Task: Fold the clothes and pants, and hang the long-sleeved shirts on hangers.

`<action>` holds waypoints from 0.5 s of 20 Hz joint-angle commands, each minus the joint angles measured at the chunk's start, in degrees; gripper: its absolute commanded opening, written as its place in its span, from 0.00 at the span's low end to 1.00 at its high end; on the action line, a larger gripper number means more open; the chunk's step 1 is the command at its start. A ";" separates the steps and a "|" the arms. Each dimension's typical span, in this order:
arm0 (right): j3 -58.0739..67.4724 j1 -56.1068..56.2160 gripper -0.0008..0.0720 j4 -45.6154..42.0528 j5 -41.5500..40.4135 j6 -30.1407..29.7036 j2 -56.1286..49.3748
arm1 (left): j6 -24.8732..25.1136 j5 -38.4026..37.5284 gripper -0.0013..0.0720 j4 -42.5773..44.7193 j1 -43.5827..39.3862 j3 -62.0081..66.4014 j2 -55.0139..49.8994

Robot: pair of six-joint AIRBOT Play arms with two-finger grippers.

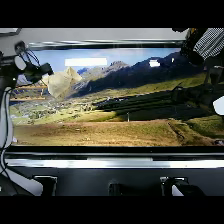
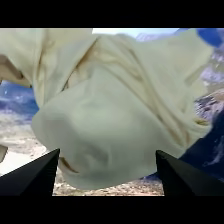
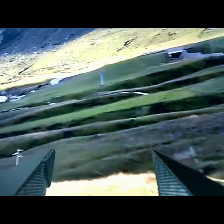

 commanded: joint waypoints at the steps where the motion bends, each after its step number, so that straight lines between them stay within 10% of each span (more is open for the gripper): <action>1: 0.07 0.07 0.94 2.05 1.95 0.00 -0.04 | -3.15 -4.66 1.00 -2.40 0.52 4.50 -8.09; 9: 0.07 0.04 0.94 2.89 6.38 0.00 -0.02 | -2.91 -1.20 0.95 -6.54 -0.83 4.48 -14.78; 10: 0.07 0.04 0.94 3.17 6.58 -0.02 -0.02 | -2.93 -2.93 0.56 -6.62 -0.92 4.48 -14.80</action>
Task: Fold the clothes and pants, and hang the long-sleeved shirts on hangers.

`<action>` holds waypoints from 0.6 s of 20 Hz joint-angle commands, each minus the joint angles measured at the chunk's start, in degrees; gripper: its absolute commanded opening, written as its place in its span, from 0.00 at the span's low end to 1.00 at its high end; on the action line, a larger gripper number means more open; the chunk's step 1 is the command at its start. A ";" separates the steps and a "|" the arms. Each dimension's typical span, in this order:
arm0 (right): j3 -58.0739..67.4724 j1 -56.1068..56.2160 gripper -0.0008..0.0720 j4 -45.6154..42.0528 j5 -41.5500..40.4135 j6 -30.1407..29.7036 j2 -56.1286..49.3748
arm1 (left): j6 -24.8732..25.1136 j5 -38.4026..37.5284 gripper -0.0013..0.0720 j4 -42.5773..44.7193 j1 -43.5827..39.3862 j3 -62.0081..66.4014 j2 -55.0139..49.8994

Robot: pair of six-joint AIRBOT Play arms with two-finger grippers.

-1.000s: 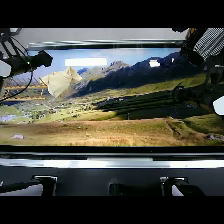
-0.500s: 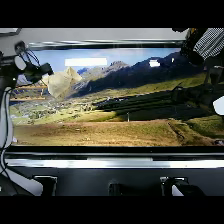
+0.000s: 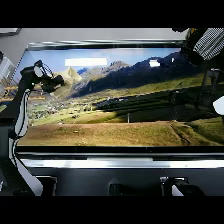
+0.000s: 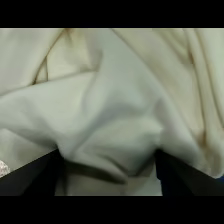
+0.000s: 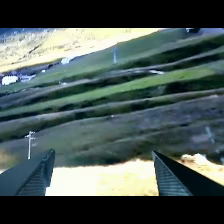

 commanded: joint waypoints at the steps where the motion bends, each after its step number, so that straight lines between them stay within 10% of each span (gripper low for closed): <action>1: 0.07 0.04 0.94 0.85 1.64 -0.04 -0.02 | -0.15 -3.58 0.14 -1.88 -0.31 0.24 -1.07; 12: 12.13 0.04 0.94 -9.05 -3.89 -4.72 0.11 | 23.80 8.11 0.04 -10.60 -17.35 -0.42 38.21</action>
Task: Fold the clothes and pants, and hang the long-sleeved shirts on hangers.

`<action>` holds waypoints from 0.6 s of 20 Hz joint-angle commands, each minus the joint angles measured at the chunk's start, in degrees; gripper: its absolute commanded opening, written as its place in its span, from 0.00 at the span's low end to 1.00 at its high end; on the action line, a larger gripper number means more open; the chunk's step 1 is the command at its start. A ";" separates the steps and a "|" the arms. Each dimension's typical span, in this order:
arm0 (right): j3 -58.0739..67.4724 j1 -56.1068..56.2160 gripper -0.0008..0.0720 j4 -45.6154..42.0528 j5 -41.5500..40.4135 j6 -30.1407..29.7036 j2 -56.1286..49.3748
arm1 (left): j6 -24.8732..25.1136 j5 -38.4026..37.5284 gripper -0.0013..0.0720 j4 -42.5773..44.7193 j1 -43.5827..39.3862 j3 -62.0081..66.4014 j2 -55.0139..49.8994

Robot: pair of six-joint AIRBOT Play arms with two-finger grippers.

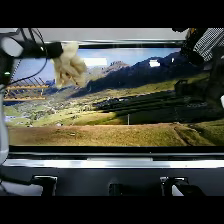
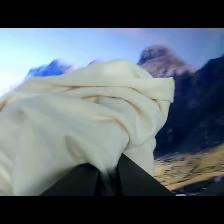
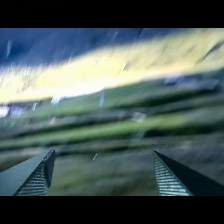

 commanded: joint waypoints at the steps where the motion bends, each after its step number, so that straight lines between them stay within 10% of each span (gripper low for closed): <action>1: 8.09 0.04 0.94 -5.79 2.95 -0.57 0.24 | 4.79 1.79 0.04 -1.40 -9.40 -1.53 14.32; 6: 15.15 0.04 0.94 -9.57 9.73 -0.37 3.63 | 2.62 -6.40 0.04 -1.62 -24.13 -7.19 19.82; 12: 15.17 0.04 0.94 -10.03 22.29 2.47 6.43 | -4.31 6.45 0.04 -1.66 -35.01 -35.28 14.91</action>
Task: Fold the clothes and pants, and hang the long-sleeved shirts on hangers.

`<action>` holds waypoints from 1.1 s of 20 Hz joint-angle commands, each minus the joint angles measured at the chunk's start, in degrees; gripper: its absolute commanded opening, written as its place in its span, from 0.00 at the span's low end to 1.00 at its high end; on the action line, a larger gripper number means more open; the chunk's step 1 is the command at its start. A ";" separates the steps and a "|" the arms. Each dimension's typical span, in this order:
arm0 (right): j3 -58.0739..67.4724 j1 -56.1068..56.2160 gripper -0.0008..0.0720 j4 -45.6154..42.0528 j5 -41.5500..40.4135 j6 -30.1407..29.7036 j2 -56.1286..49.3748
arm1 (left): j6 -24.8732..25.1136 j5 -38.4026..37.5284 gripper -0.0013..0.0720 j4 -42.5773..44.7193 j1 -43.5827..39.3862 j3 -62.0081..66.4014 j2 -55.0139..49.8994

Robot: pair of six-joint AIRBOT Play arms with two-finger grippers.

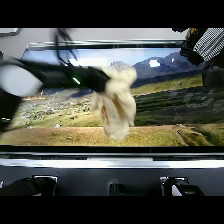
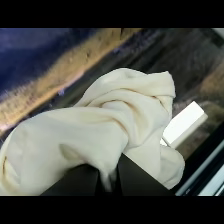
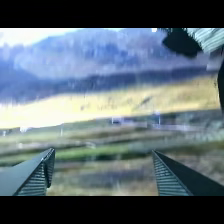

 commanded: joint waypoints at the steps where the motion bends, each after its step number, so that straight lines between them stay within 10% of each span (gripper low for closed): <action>1: 0.50 0.04 0.94 -0.72 10.23 2.67 0.20 | -8.02 7.65 0.04 -0.22 -5.05 -15.34 -4.90; 2: 0.50 0.04 0.94 -0.72 12.13 2.73 -0.46 | -9.07 7.78 0.07 -2.16 -5.22 -17.33 -8.09; 4: 0.50 0.04 0.94 -0.61 14.84 2.73 -2.43 | -7.02 5.09 0.98 -11.06 -4.83 -16.98 -13.22; 12: -3.82 0.04 0.94 21.70 19.39 1.79 -18.99 | 7.32 -16.94 0.98 -12.72 16.87 1.40 -10.14; 15: -8.44 0.04 0.94 28.22 18.29 1.62 -25.42 | 7.02 -22.14 0.80 -12.09 26.77 0.02 -10.14; 22: -14.47 0.04 0.85 32.54 21.49 -1.88 -30.49 | 10.93 -3.85 0.81 -22.47 30.60 -28.28 -10.82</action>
